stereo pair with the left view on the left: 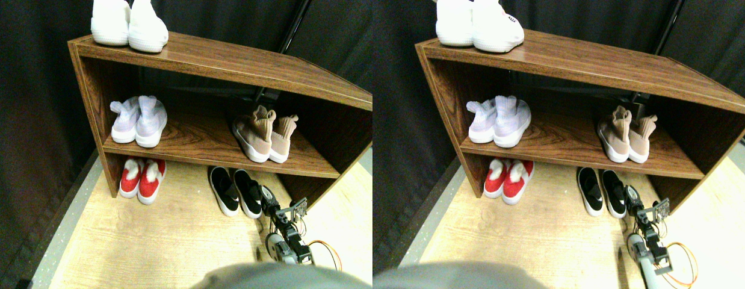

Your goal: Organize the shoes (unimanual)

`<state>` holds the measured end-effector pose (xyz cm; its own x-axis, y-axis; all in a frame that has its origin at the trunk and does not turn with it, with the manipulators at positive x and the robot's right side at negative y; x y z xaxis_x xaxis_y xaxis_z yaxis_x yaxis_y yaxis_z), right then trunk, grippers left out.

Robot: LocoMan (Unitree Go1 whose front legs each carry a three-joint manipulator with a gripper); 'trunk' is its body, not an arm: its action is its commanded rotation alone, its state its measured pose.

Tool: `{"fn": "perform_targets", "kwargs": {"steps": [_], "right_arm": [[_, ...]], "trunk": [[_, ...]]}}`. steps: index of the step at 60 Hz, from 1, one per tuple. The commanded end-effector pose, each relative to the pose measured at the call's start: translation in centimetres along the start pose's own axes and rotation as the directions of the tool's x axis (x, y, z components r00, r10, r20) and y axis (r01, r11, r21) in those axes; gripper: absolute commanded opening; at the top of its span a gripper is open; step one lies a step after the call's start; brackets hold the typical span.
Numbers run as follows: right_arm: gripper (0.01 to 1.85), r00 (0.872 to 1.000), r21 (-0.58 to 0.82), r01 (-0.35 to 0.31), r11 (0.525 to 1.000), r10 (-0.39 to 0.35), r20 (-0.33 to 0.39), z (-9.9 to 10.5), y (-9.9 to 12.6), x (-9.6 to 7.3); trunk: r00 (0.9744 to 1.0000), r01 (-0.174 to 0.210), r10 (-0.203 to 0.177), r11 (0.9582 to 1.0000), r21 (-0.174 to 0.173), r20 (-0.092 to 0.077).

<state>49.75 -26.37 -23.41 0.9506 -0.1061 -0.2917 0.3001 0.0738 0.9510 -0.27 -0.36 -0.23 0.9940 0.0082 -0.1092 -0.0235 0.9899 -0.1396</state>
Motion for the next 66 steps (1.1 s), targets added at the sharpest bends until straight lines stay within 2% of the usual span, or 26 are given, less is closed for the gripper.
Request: {"fn": "perform_targets", "kwargs": {"steps": [1, 13, 33, 52, 66], "right_arm": [[0.06, 0.999, -0.005, -0.034, 0.999, 0.033, -0.034, -0.3, 0.7, -0.1], [0.06, 0.998, -0.015, -0.045, 0.999, 0.045, -0.039, -0.8, 0.9, -0.3], [0.06, 0.998, -0.010, -0.033, 0.999, 0.033, -0.049, -1.6, 1.3, -0.7], [0.06, 0.999, -0.014, -0.034, 0.999, 0.033, -0.040, -1.7, 1.0, -0.4], [0.06, 0.997, -0.020, -0.052, 0.998, 0.050, -0.059, -1.8, 1.2, -0.2]], "trunk": [[0.9998, -0.013, 0.013, 0.9998, -0.018, -0.013], [0.9998, -0.014, 0.013, 0.9997, -0.020, -0.017], [0.9998, -0.016, 0.016, 0.9996, -0.024, -0.012], [0.9998, -0.015, 0.015, 0.9996, -0.022, -0.013], [0.9999, -0.012, 0.012, 0.9997, -0.022, -0.012]]}}
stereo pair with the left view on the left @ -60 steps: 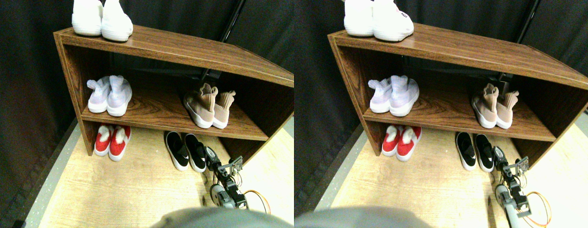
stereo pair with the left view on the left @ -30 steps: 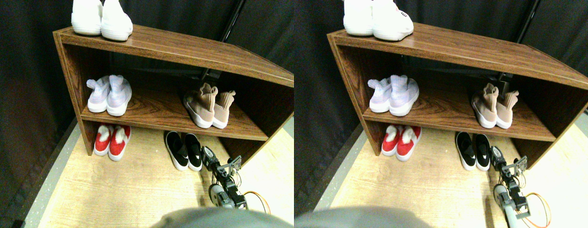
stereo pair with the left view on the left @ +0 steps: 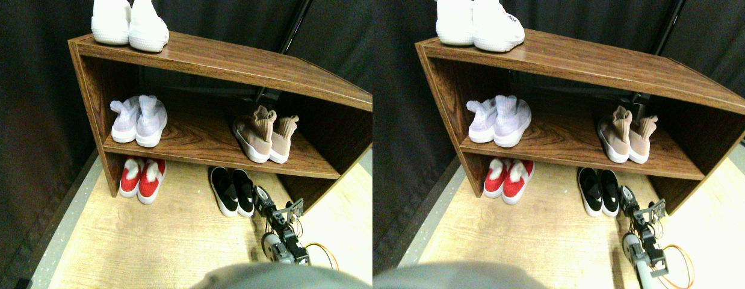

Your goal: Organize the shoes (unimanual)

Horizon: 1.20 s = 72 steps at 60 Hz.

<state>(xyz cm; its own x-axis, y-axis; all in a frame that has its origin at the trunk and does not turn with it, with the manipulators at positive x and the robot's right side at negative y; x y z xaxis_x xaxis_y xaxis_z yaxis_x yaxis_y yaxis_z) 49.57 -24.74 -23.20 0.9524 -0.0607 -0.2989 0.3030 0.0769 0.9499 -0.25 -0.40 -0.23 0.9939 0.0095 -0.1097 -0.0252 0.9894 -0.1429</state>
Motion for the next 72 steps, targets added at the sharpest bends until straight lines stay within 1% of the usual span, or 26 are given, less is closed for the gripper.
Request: {"fn": "perform_targets", "kwargs": {"steps": [1, 5, 6, 13, 17, 21, 22, 28, 35, 36, 37, 39, 43, 44, 46, 48, 51, 52, 55, 57, 60, 65, 68, 70, 71, 72], "right_arm": [[0.06, 0.999, -0.034, -0.054, 0.998, 0.053, -0.010, -0.2, 0.9, 0.2], [0.06, 0.999, -0.051, -0.051, 0.997, 0.051, 0.007, -0.1, 1.0, 0.1], [0.06, 0.999, -0.048, -0.049, 0.998, 0.050, 0.011, -0.1, 1.0, 0.1], [0.06, 0.998, -0.040, -0.064, 0.997, 0.065, 0.020, 0.8, 1.1, 0.1], [0.06, 0.997, -0.061, -0.068, 0.996, 0.071, 0.043, 1.4, 1.2, 0.1], [0.06, 0.996, -0.074, -0.080, 0.994, 0.083, 0.035, 1.9, 1.5, -0.1], [0.06, 0.995, -0.076, -0.079, 0.994, 0.083, 0.055, 2.2, 1.7, -0.3], [0.06, 0.992, -0.116, -0.094, 0.989, 0.103, 0.074, 3.0, 2.5, -1.0], [0.06, 0.983, -0.116, -0.139, 0.984, 0.151, 0.105, 4.2, 3.5, -2.2], [0.06, 0.981, -0.105, -0.152, 0.983, 0.163, 0.107, 4.3, 3.8, -2.7], [0.06, 0.981, -0.105, -0.152, 0.983, 0.163, 0.107, 4.3, 3.8, -2.7], [0.06, 0.976, -0.096, -0.183, 0.978, 0.193, 0.099, 4.5, 4.1, -3.3], [0.06, 0.971, -0.102, -0.200, 0.974, 0.211, 0.109, 4.7, 4.7, -4.4], [0.06, 0.971, -0.102, -0.200, 0.974, 0.211, 0.109, 4.7, 4.7, -4.4], [0.06, 0.970, -0.098, -0.215, 0.972, 0.224, 0.098, 4.7, 4.9, -4.9], [0.06, 0.964, -0.119, -0.238, 0.964, 0.249, 0.089, 4.7, 5.0, -5.6], [0.06, 0.965, -0.112, -0.243, 0.964, 0.252, 0.075, 4.6, 5.2, -6.2], [0.06, 0.965, -0.112, -0.243, 0.964, 0.252, 0.075, 4.6, 5.2, -6.2], [0.06, 0.964, -0.095, -0.258, 0.961, 0.263, 0.047, 4.6, 5.4, -7.1], [0.06, 0.960, -0.109, -0.274, 0.955, 0.279, 0.026, 4.5, 5.6, -7.6], [0.06, 0.957, -0.137, -0.283, 0.949, 0.290, 0.029, 4.4, 5.7, -8.5], [0.06, 0.954, -0.133, -0.297, 0.945, 0.299, -0.007, 4.4, 5.9, -9.6], [0.06, 0.946, -0.149, -0.325, 0.934, 0.324, -0.031, 4.3, 6.1, -10.6], [0.06, 0.944, -0.153, -0.331, 0.931, 0.329, -0.034, 4.3, 6.2, -10.8], [0.06, 0.937, -0.154, -0.349, 0.924, 0.345, -0.051, 4.3, 6.3, -11.2], [0.06, 0.934, -0.156, -0.356, 0.921, 0.352, -0.057, 4.2, 6.4, -11.5]], "trunk": [[0.9999, -0.011, 0.011, 0.9998, -0.018, -0.012], [0.9999, -0.011, 0.011, 0.9998, -0.018, -0.012], [0.9999, -0.008, 0.007, 0.9998, -0.016, -0.009], [1.0000, -0.001, 0.001, 0.9999, -0.011, -0.005], [1.0000, 0.007, -0.007, 0.9999, -0.008, 0.000], [0.9999, 0.014, -0.014, 0.9999, -0.003, 0.007], [0.9998, 0.017, -0.017, 0.9998, 0.000, 0.009], [0.9993, 0.032, -0.032, 0.9994, 0.010, 0.018], [0.9983, 0.048, -0.048, 0.9986, 0.024, 0.032], [0.9982, 0.049, -0.049, 0.9985, 0.024, 0.033], [0.9980, 0.051, -0.052, 0.9983, 0.026, 0.035], [0.9978, 0.054, -0.055, 0.9982, 0.028, 0.037], [0.9971, 0.058, -0.060, 0.9978, 0.031, 0.046], [0.9971, 0.058, -0.060, 0.9978, 0.031, 0.046], [0.9970, 0.060, -0.062, 0.9977, 0.032, 0.047], [0.9968, 0.062, -0.063, 0.9976, 0.032, 0.048], [0.9965, 0.064, -0.066, 0.9974, 0.033, 0.052], [0.9962, 0.065, -0.067, 0.9973, 0.034, 0.055], [0.9957, 0.068, -0.070, 0.9970, 0.035, 0.060], [0.9953, 0.070, -0.072, 0.9969, 0.037, 0.065], [0.9949, 0.071, -0.074, 0.9967, 0.038, 0.069], [0.9939, 0.073, -0.076, 0.9966, 0.039, 0.080], [0.9933, 0.074, -0.077, 0.9965, 0.038, 0.086], [0.9928, 0.075, -0.078, 0.9965, 0.037, 0.090], [0.9925, 0.076, -0.079, 0.9964, 0.037, 0.093], [0.9924, 0.076, -0.080, 0.9964, 0.037, 0.093]]}}
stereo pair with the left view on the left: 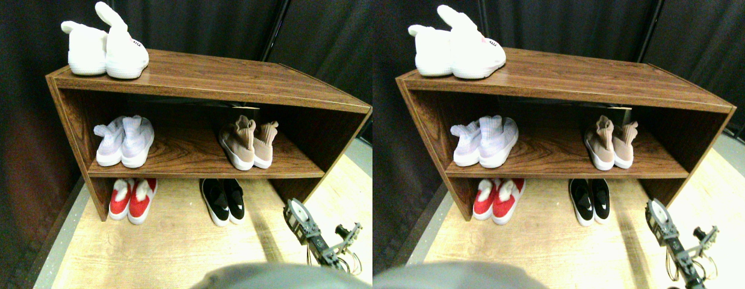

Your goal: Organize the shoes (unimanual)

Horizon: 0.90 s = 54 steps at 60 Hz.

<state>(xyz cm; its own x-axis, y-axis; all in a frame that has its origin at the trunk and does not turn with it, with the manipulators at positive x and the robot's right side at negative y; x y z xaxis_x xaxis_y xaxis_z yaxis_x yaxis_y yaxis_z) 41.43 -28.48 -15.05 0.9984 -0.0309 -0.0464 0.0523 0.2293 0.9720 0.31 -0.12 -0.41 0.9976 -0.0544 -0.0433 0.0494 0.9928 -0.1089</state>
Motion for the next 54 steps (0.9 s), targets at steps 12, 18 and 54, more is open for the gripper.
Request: {"fn": "perform_targets", "kwargs": {"steps": [12, 18, 54], "right_arm": [[0.06, 0.977, -0.044, -0.206, 0.978, 0.203, -0.064, -1.0, 4.5, -3.6], [0.06, 0.972, -0.048, -0.233, 0.971, 0.231, -0.052, -1.5, 5.9, -4.6], [0.06, 0.928, -0.102, -0.371, 0.923, 0.363, -0.087, -3.7, 10.5, -6.1]], "trunk": [[0.9983, 0.007, -0.006, 0.9998, -0.016, 0.059], [0.9971, 0.002, 0.001, 0.9996, -0.029, 0.076], [0.9938, -0.040, 0.047, 0.9968, -0.069, 0.101]]}}
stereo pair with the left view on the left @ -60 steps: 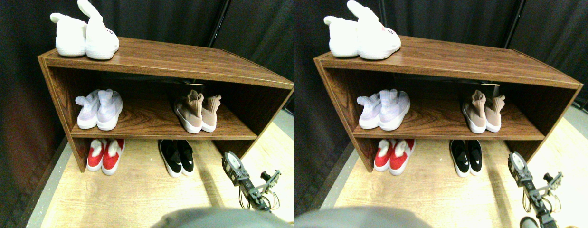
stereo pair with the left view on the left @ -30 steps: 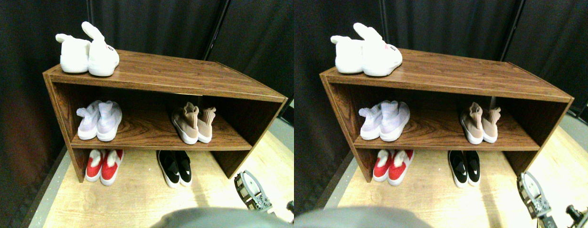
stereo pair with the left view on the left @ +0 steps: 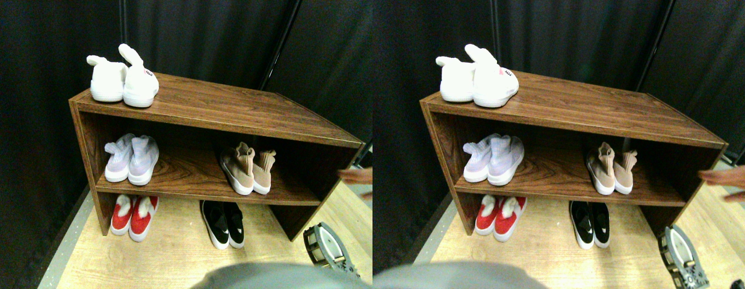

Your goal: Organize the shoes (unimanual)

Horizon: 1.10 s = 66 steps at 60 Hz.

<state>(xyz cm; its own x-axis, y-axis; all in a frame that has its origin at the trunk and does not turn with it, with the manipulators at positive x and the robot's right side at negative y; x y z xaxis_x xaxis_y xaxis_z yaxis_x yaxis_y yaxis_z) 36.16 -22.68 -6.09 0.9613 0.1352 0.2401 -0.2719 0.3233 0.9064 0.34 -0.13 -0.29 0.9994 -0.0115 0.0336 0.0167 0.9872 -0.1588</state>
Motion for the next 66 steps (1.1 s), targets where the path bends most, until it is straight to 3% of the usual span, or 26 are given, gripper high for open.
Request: {"fn": "perform_targets", "kwargs": {"steps": [1, 27, 44, 66], "right_arm": [[0.06, 0.999, -0.008, -0.050, 0.999, 0.050, 0.012, -0.1, 0.9, 0.1], [0.06, 0.999, 0.017, -0.040, 0.999, 0.040, -0.018, -0.9, 0.7, 1.0], [0.06, 0.999, 0.020, -0.038, 0.999, 0.039, -0.020, -0.9, 0.2, 1.5], [0.06, 0.999, 0.021, -0.034, 0.999, 0.034, -0.006, -0.7, -0.1, 1.6]], "trunk": [[0.9997, -0.014, 0.014, 0.9997, -0.018, 0.022], [0.9993, -0.032, 0.032, 0.9992, -0.024, 0.018], [0.9996, -0.029, 0.029, 0.9994, -0.018, -0.004], [0.9995, -0.029, 0.028, 0.9995, -0.015, -0.012]]}}
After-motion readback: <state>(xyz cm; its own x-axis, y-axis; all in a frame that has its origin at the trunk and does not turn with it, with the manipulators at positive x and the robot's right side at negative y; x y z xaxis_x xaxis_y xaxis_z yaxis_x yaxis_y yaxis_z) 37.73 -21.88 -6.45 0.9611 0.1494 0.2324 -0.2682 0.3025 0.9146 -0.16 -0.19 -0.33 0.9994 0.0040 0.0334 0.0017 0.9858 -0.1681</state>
